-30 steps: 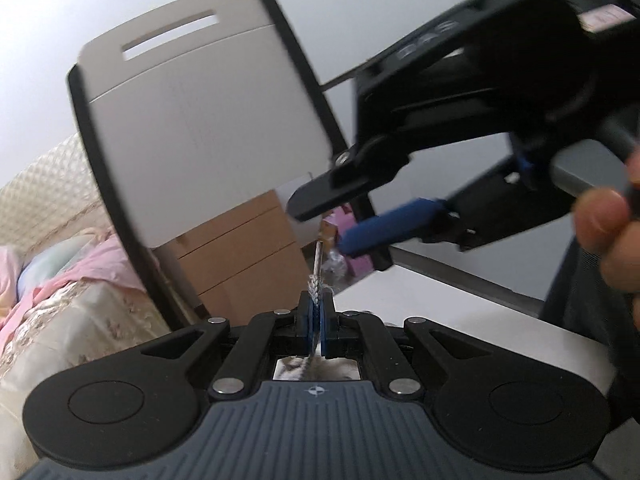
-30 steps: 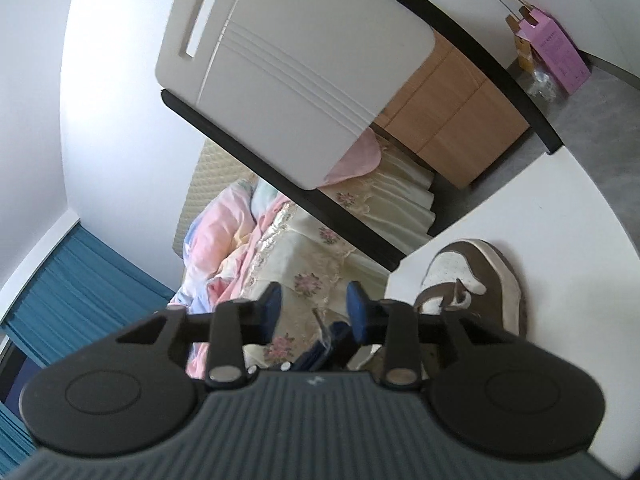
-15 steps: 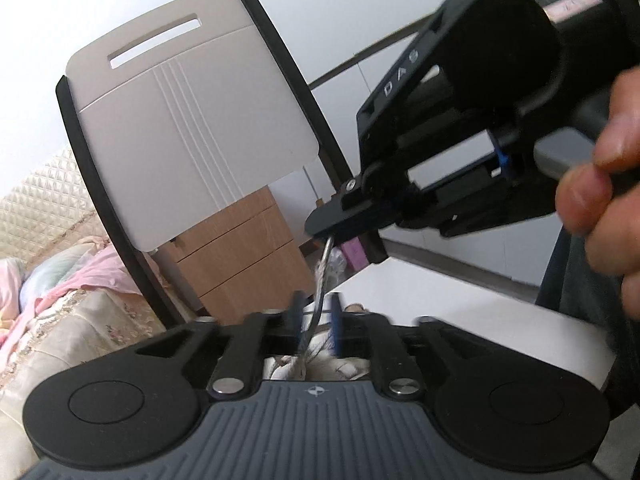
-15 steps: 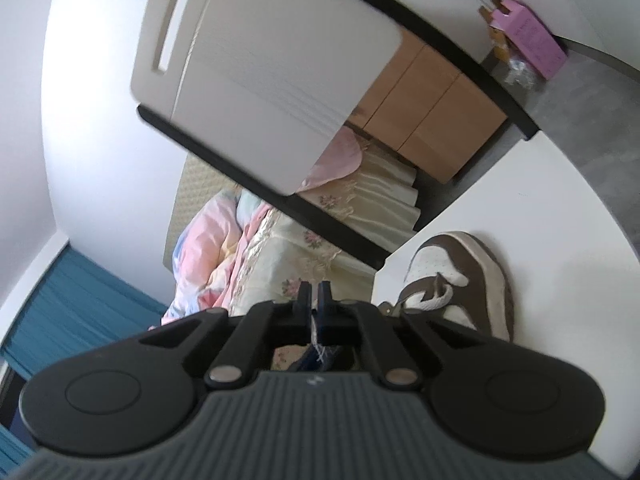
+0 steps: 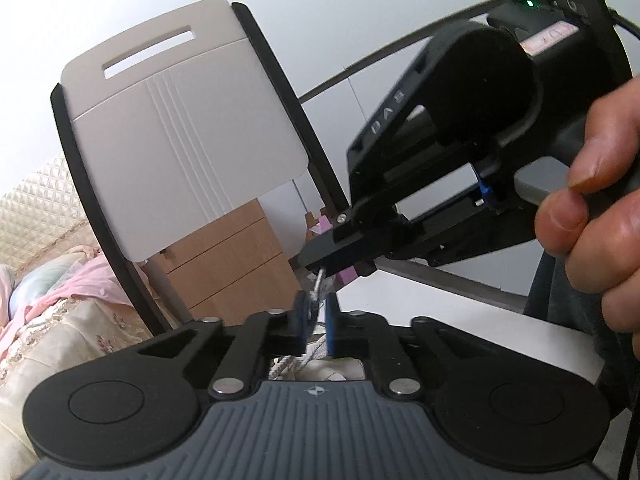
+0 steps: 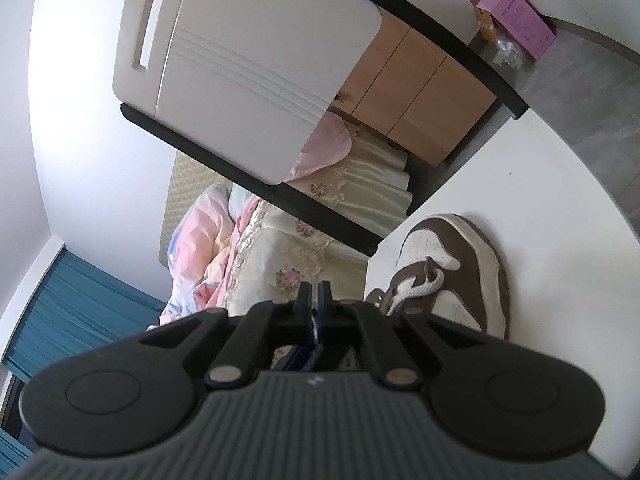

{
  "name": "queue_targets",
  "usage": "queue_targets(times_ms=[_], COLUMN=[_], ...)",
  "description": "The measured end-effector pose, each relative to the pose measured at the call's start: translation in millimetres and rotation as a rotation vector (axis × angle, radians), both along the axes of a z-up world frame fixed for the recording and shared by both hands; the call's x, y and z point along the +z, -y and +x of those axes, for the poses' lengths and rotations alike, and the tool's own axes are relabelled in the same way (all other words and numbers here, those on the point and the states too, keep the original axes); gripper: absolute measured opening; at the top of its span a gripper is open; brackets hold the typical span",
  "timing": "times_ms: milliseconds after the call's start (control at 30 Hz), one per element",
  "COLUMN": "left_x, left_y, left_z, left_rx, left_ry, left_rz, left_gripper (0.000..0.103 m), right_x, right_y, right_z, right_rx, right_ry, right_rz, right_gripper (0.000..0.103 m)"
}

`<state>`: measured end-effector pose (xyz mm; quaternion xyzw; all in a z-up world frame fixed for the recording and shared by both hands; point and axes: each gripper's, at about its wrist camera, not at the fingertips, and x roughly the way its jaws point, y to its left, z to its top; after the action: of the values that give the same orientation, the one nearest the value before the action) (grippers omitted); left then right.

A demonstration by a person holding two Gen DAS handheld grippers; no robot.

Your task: Lace up shoes with both hands

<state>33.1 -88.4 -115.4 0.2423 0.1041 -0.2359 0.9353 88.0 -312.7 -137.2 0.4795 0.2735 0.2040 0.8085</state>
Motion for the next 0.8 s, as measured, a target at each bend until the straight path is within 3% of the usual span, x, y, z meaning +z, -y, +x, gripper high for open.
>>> queue_targets(times_ms=[367, 533, 600, 800], left_x=[7, 16, 17, 11], left_y=[-10, -26, -30, -29], left_z=[9, 34, 44, 62], left_rx=[0.013, 0.042, 0.031, -0.069], left_ry=[-0.016, -0.053, -0.076, -0.097], left_rz=[-0.007, -0.011, 0.016, 0.182], left_gripper=[0.003, 0.003, 0.003, 0.003], right_x=[0, 7, 9, 9], right_y=[2, -11, -21, -64], right_z=[1, 3, 4, 6], right_rx=[-0.033, -0.023, -0.004, 0.066], right_ry=[-0.031, -0.037, -0.032, 0.004], right_rz=[-0.026, -0.229, -0.330, -0.677], right_gripper=[0.007, 0.010, 0.036, 0.038])
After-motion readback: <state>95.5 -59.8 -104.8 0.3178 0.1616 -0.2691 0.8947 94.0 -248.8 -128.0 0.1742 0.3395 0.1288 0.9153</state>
